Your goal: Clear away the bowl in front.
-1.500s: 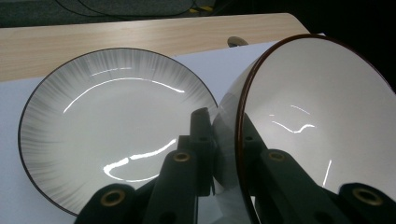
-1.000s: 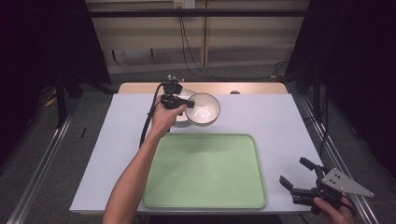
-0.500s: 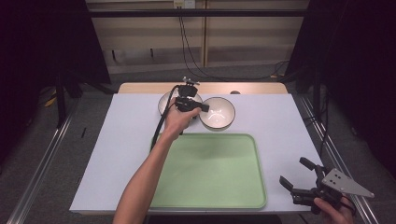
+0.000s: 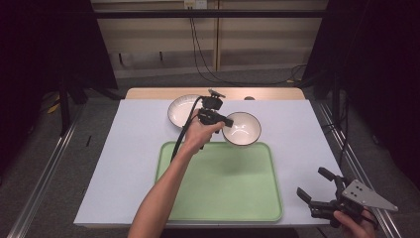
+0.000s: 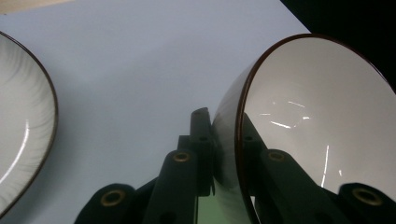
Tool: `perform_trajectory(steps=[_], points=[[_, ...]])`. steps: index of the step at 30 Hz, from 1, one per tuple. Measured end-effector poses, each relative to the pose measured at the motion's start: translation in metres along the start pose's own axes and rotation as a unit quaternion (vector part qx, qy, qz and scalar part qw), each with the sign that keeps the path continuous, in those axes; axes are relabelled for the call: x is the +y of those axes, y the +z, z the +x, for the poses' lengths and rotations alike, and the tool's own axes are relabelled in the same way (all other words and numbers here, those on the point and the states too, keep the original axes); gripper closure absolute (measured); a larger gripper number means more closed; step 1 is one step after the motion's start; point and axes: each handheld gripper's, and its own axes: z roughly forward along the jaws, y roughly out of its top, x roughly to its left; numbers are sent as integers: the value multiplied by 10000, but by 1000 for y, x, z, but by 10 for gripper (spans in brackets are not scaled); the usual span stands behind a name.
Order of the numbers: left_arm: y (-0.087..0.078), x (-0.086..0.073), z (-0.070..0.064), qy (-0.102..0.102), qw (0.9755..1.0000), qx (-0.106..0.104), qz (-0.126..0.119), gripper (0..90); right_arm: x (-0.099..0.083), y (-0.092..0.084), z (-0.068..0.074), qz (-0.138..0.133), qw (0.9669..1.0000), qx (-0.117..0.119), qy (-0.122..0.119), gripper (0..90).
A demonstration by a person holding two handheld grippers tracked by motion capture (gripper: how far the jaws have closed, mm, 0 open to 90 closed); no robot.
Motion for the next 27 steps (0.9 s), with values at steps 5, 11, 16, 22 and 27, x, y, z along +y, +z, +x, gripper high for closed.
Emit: perform_trajectory(steps=[5,11,16,22,27], points=[[10,-2,-9,154,9998,-44,132,820,0,-1,0,17,10000,-11,9,32],[20,-3,-16,182,9996,-131,157,820,0,-1,0,10,10000,-5,4,32],[29,-4,-22,175,9993,-239,218,819,0,0,0,0,10000,-21,16,32],[43,-6,-29,187,9987,-274,386,820,0,-1,0,19,10000,-4,13,32],[52,-6,-31,161,9984,-281,471,820,0,-1,0,19,10000,-9,20,32]])
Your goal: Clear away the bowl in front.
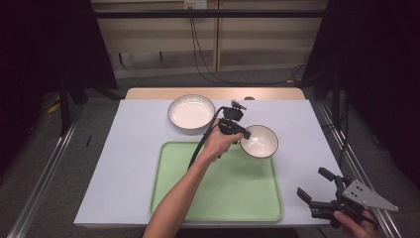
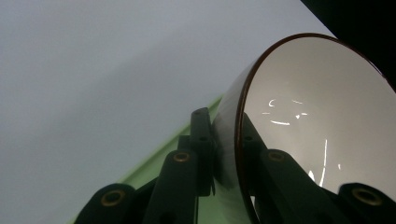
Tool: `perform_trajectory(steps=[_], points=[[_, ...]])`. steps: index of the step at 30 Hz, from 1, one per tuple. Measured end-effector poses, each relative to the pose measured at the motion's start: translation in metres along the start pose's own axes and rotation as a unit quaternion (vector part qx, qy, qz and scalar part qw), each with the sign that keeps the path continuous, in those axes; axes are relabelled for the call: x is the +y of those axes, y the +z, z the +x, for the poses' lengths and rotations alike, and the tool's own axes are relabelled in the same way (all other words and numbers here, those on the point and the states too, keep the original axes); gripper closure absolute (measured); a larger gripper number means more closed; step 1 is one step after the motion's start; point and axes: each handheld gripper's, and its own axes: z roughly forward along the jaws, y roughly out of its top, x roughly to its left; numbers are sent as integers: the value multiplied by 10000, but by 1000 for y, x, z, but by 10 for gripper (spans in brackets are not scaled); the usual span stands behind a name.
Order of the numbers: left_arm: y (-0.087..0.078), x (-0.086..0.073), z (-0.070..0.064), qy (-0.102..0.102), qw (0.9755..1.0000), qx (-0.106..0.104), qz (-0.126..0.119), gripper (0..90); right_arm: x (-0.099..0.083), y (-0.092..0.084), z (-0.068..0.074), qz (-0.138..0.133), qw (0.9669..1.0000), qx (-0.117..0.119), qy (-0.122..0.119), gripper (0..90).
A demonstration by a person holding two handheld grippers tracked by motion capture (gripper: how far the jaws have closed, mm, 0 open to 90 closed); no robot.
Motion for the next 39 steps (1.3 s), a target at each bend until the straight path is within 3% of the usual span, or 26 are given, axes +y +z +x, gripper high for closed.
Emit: perform_trajectory(steps=[11,14,16,20,26,31,36,39], points=[[21,0,3,-75,9999,-17,150,821,0,0,-1,13,10000,0,10,32],[24,-1,2,-39,9997,113,202,820,0,0,0,16,10000,1,11,32],[27,-1,0,-162,9997,51,155,820,0,0,-1,23,10000,-2,17,32],[28,-2,4,-48,9997,66,238,820,0,-1,-1,18,10000,20,35,32],[34,-7,9,-232,9994,11,272,820,0,0,-1,7,10000,27,29,32],[34,-7,12,-250,9993,15,265,820,0,0,-1,15,10000,9,26,32],[36,-4,5,-191,9992,234,267,821,0,0,0,25,10000,2,14,32],[35,-6,8,-207,9993,164,278,819,0,0,0,23,10000,28,8,32]])
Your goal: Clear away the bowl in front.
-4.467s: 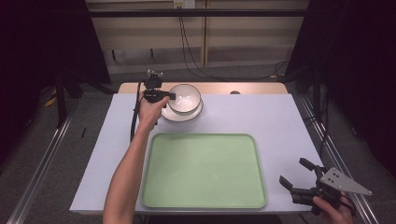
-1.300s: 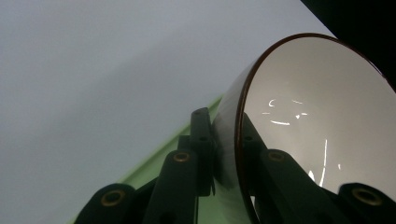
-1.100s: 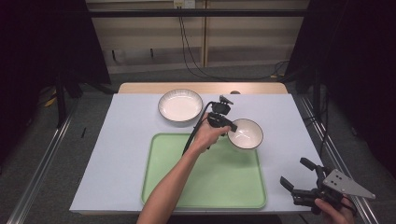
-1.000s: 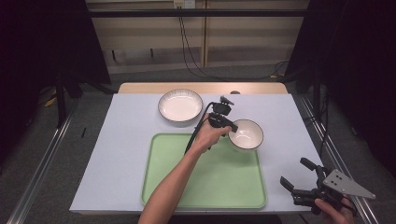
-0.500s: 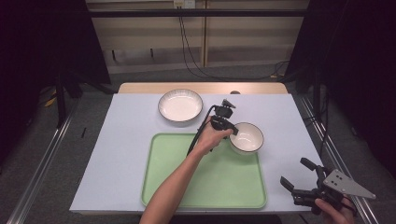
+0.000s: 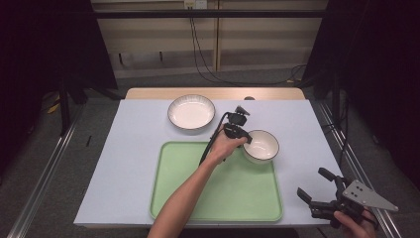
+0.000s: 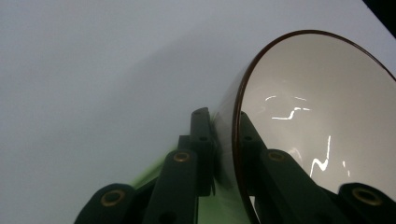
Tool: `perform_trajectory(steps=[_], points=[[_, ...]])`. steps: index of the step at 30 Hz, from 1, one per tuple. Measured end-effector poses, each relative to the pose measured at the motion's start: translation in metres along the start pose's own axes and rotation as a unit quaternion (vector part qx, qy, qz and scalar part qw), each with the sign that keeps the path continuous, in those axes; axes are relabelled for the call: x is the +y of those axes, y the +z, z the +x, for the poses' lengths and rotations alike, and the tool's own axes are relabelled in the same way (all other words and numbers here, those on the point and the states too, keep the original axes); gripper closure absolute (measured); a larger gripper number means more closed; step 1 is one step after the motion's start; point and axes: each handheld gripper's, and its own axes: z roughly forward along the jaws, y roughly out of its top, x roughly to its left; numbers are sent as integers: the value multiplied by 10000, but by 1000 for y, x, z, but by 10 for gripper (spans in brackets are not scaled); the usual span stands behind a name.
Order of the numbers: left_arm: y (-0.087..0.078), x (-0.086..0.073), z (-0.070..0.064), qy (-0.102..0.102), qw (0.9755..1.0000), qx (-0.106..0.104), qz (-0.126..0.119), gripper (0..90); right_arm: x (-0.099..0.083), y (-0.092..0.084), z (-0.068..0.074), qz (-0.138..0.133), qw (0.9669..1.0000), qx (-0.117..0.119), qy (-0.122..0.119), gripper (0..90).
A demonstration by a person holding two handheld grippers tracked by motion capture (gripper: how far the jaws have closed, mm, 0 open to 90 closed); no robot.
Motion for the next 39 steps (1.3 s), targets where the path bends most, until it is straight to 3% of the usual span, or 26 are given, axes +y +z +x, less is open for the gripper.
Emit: perform_trajectory(steps=[3,4,7,9,10,12,20,21,24,25,27,28,29,32,34,37,39], points=[[2,-2,-2,-27,9999,24,-105,819,0,0,0,3,10000,20,-1,32],[2,-1,-1,104,9999,15,-36,815,0,1,0,0,10000,16,1,32],[5,-2,-4,50,9999,20,-108,805,0,1,0,-26,10000,-26,16,32],[6,-3,-3,100,9999,-6,-125,802,0,0,0,2,10000,-6,1,32],[4,-2,-1,240,9997,-19,-11,800,0,0,0,1,10000,-19,6,32],[5,-3,-3,168,9998,4,-116,794,0,0,0,10,10000,-22,15,32],[2,-6,1,242,9993,-101,-275,694,0,0,0,0,10000,-17,-1,32],[0,-6,3,355,9989,-96,-275,663,0,0,0,0,10000,-15,1,32],[-2,-8,3,381,9985,-105,-385,590,0,0,0,4,10000,-1,-6,32],[-3,-8,3,384,9985,-85,-392,515,0,0,0,7,10000,-9,2,32],[-4,-8,4,427,9981,-68,-431,490,0,0,0,8,10000,-8,2,32],[-4,-9,4,443,9980,-74,-454,413,0,0,0,-2,10000,-19,2,32],[-4,-9,4,473,9977,-36,-478,413,0,0,0,-2,10000,-19,2,32],[-4,-8,4,304,9978,145,-564,229,0,0,1,-14,10000,-45,16,32],[-6,-8,4,328,9971,215,-652,130,0,0,0,-19,10000,-43,16,32],[-9,-8,5,302,9959,191,-831,55,0,0,0,-25,10000,-32,8,32],[-12,-9,5,434,9951,201,-866,38,1,0,1,-29,10000,-58,32,32]])
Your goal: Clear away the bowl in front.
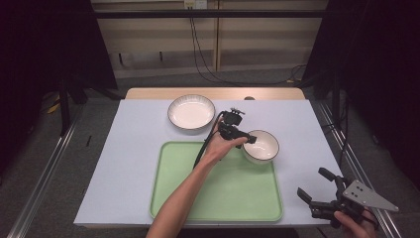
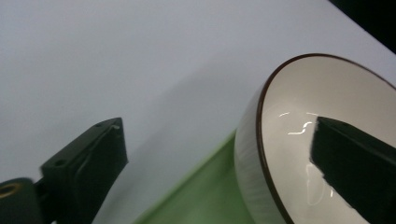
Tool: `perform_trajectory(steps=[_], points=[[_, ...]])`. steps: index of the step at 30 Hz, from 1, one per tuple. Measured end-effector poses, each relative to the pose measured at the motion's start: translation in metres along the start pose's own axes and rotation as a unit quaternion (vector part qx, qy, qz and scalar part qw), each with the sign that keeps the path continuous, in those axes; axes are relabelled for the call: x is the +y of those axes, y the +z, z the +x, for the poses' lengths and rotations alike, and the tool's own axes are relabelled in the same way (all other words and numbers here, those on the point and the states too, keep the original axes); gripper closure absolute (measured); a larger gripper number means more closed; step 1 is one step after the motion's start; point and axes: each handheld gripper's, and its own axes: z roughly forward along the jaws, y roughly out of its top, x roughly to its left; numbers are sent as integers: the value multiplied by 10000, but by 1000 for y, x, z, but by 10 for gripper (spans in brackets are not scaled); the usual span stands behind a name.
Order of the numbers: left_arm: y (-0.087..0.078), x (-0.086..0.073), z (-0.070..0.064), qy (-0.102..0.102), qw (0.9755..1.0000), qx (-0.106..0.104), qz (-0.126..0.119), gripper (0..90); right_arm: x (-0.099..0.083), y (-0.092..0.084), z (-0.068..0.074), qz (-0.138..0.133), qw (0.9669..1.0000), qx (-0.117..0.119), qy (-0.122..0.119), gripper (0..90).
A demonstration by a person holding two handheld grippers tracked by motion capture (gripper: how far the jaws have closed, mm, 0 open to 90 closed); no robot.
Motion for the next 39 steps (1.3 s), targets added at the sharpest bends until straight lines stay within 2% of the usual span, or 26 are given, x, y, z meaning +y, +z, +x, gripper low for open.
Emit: perform_trajectory(steps=[3,6,8,11,13,14,16,20,24,26,29,30,32,33,37,39], points=[[-6,0,-1,111,9998,70,-137,38,0,0,0,10,10000,23,-39,32],[-13,-2,-2,278,9992,24,-303,42,0,0,0,10,10000,21,-13,32],[-17,-3,-2,291,9989,-33,-361,42,0,0,0,3,10000,24,-60,32],[-24,-5,-3,416,9977,124,-516,42,0,0,0,15,10000,28,-15,32],[-28,-7,-3,469,9966,134,-669,37,0,0,0,17,10000,34,-47,32],[-31,-9,-3,556,9958,211,-701,31,0,0,0,14,10000,32,-45,32],[-35,-13,-3,493,9940,347,-911,38,0,0,0,19,10000,36,-39,32],[-45,-20,-1,417,9938,363,-966,33,0,1,0,-1,10000,27,-45,32],[-58,-24,0,396,9924,521,-1046,32,0,1,0,3,10000,27,-39,32],[-66,-26,1,297,9924,439,-1109,33,0,2,0,7,10000,24,-39,32],[-77,-32,2,419,9912,431,-1183,31,0,2,0,20,10000,36,-26,32],[-80,-33,3,389,9911,455,-1192,29,0,2,1,18,10000,28,-37,32],[-86,-36,4,325,9905,545,-1220,33,0,2,1,12,10000,8,-40,32],[-89,-37,4,292,9900,712,-1180,20,0,2,0,20,10000,15,-67,32],[-106,-44,8,234,9863,865,-1383,19,0,2,1,9,10000,6,-28,32],[-112,-48,9,226,9865,809,-1405,20,0,2,1,23,10000,1,-59,32]])
